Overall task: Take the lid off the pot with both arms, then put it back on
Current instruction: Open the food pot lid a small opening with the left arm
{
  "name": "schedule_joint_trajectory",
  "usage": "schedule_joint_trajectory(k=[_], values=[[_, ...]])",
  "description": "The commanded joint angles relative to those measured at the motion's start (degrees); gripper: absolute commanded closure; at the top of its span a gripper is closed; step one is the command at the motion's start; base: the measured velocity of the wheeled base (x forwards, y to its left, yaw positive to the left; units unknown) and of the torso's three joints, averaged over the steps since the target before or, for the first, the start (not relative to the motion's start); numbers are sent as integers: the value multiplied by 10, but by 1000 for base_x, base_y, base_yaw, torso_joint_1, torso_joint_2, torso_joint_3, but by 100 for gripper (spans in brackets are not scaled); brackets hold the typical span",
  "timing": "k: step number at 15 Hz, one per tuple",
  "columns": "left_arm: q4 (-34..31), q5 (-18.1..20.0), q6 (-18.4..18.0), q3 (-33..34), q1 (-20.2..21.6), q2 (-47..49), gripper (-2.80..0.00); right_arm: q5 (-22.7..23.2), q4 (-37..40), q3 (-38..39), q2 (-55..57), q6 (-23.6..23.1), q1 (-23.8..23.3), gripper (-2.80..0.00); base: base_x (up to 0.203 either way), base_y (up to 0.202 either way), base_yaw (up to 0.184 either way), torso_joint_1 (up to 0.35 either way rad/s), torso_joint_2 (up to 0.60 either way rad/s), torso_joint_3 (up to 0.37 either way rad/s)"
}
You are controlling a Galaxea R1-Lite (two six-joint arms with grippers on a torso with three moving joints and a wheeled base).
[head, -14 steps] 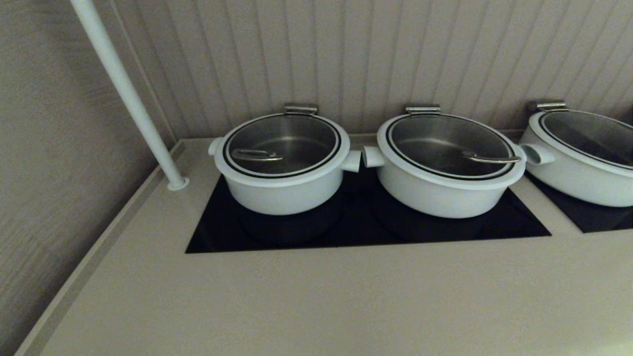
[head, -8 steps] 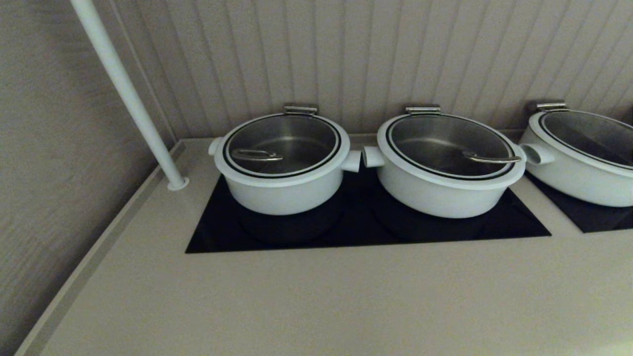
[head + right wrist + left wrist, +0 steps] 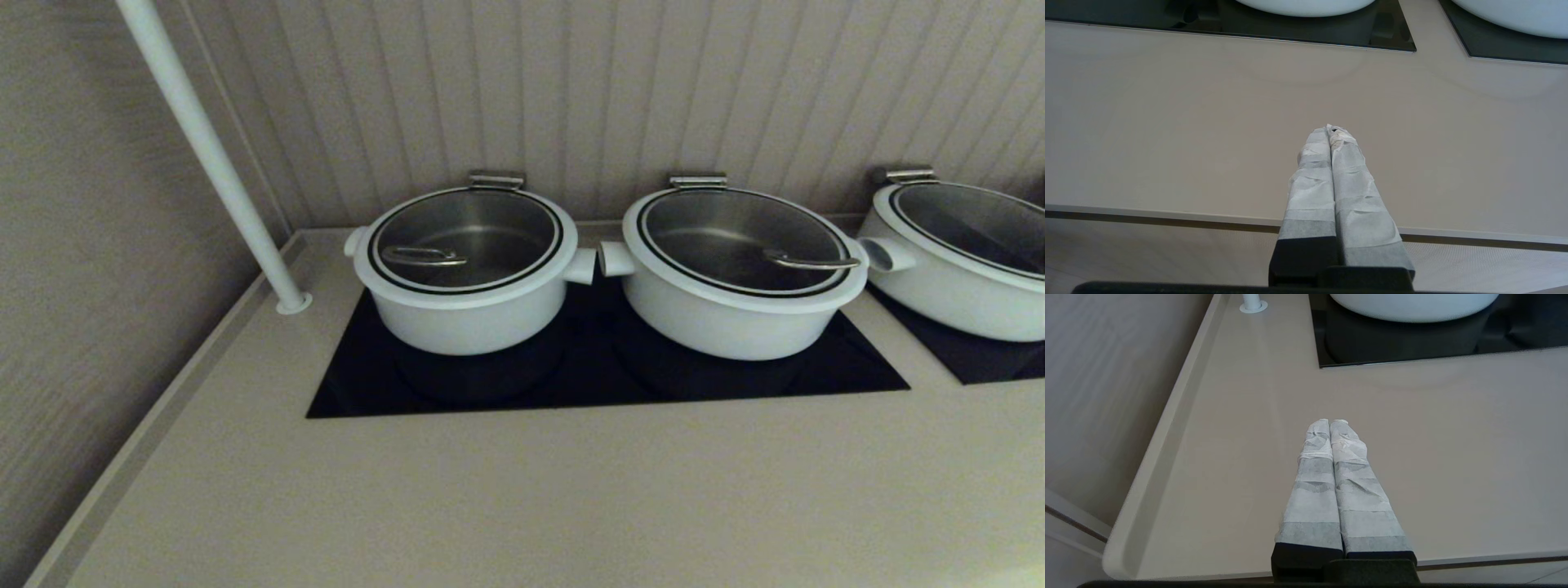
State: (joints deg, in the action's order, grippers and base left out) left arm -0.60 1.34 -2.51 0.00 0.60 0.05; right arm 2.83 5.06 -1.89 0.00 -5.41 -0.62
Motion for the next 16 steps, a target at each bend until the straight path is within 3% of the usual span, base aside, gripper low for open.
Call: schedule_joint_trajectory(k=[1, 2, 6, 10, 13, 16], values=[[2, 3, -39, 0, 0, 0, 0, 0, 0, 0, 0, 0, 0, 0, 0, 0, 0, 0, 0, 0], [2, 6, -76, 0, 0, 0, 0, 1, 0, 0, 0, 0, 0, 0, 0, 0, 0, 0, 0, 0], [2, 22, -111, -7, 0, 0, 0, 0, 0, 0, 0, 0, 0, 0, 0, 0, 0, 0, 0, 0], [-3, 36, -113, -57, 0, 10, 0, 0, 0, 0, 0, 0, 0, 0, 0, 0, 0, 0, 0, 0], [1, 41, -113, -101, -1, 78, 0, 1, 0, 0, 0, 0, 0, 0, 0, 0, 0, 0, 0, 0], [2, 88, -112, -160, -1, 161, 0, 0, 0, 0, 0, -1, 0, 0, 0, 0, 0, 0, 0, 0]])
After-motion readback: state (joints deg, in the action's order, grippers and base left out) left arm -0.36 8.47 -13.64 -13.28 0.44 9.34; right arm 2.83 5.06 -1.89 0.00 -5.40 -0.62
